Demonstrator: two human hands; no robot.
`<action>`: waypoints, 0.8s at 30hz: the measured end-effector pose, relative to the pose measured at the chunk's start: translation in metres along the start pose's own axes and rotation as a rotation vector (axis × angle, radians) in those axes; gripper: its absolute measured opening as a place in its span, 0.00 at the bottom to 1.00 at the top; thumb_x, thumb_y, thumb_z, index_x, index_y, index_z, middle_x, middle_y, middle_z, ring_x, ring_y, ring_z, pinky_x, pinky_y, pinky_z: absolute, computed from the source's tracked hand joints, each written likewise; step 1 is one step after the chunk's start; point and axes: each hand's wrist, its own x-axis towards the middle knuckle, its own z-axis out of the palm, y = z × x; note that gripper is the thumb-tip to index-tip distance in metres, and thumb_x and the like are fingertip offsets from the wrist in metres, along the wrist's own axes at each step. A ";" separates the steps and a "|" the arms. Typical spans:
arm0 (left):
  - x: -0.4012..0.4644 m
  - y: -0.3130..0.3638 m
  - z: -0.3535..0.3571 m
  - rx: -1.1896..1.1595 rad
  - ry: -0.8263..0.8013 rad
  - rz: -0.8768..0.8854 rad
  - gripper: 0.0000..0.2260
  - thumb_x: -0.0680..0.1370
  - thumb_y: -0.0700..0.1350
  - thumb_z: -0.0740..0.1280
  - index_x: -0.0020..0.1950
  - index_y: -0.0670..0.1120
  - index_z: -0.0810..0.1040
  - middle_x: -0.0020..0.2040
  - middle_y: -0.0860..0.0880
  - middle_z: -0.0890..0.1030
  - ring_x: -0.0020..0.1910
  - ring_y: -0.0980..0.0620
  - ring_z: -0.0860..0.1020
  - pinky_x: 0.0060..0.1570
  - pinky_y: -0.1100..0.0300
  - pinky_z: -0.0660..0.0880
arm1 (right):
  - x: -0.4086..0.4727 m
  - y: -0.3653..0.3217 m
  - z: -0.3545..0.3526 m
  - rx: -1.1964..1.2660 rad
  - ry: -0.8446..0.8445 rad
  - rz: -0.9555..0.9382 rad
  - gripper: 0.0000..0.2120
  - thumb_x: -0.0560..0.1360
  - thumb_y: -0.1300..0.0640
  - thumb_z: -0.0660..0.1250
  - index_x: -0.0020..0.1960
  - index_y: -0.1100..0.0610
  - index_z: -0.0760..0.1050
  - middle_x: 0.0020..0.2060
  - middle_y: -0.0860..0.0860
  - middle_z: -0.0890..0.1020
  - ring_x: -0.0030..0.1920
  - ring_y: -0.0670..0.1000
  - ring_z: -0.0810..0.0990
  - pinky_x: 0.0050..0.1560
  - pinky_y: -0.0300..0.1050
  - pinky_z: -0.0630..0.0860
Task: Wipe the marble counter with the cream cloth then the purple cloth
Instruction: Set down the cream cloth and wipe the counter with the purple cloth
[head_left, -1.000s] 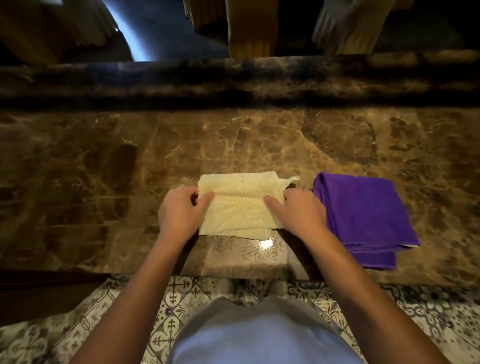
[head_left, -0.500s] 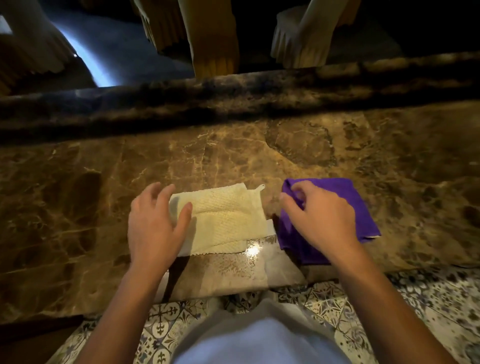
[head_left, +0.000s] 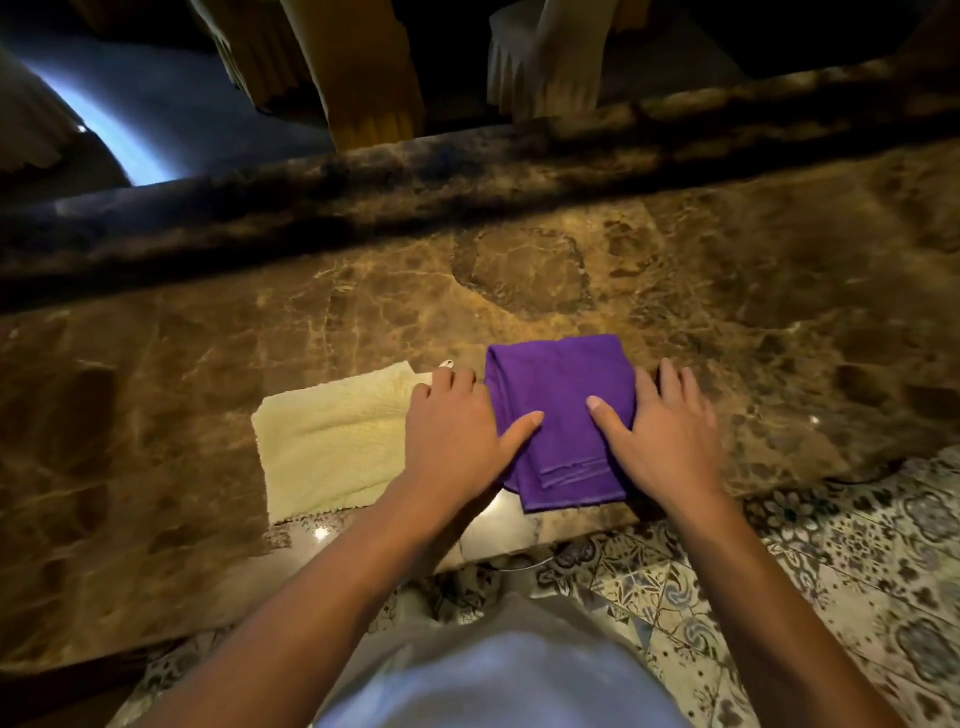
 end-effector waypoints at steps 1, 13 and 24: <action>0.001 0.004 0.001 0.008 0.003 0.001 0.38 0.76 0.74 0.51 0.56 0.44 0.83 0.57 0.45 0.82 0.59 0.41 0.76 0.54 0.47 0.71 | -0.001 0.001 0.003 0.017 0.010 -0.012 0.40 0.79 0.29 0.53 0.80 0.55 0.64 0.82 0.60 0.61 0.82 0.62 0.56 0.78 0.61 0.57; 0.020 0.021 0.004 -0.196 -0.001 -0.021 0.21 0.80 0.65 0.61 0.40 0.49 0.70 0.38 0.50 0.73 0.42 0.45 0.81 0.33 0.57 0.66 | -0.006 0.000 0.011 0.203 0.082 -0.089 0.32 0.79 0.30 0.56 0.69 0.51 0.79 0.77 0.57 0.72 0.80 0.61 0.61 0.77 0.60 0.58; 0.025 0.023 -0.012 -0.934 -0.062 -0.158 0.22 0.84 0.51 0.64 0.31 0.46 0.67 0.26 0.54 0.69 0.27 0.54 0.67 0.33 0.55 0.61 | -0.009 0.013 -0.011 0.830 -0.013 -0.082 0.12 0.78 0.49 0.73 0.59 0.51 0.82 0.50 0.48 0.87 0.51 0.51 0.85 0.54 0.52 0.80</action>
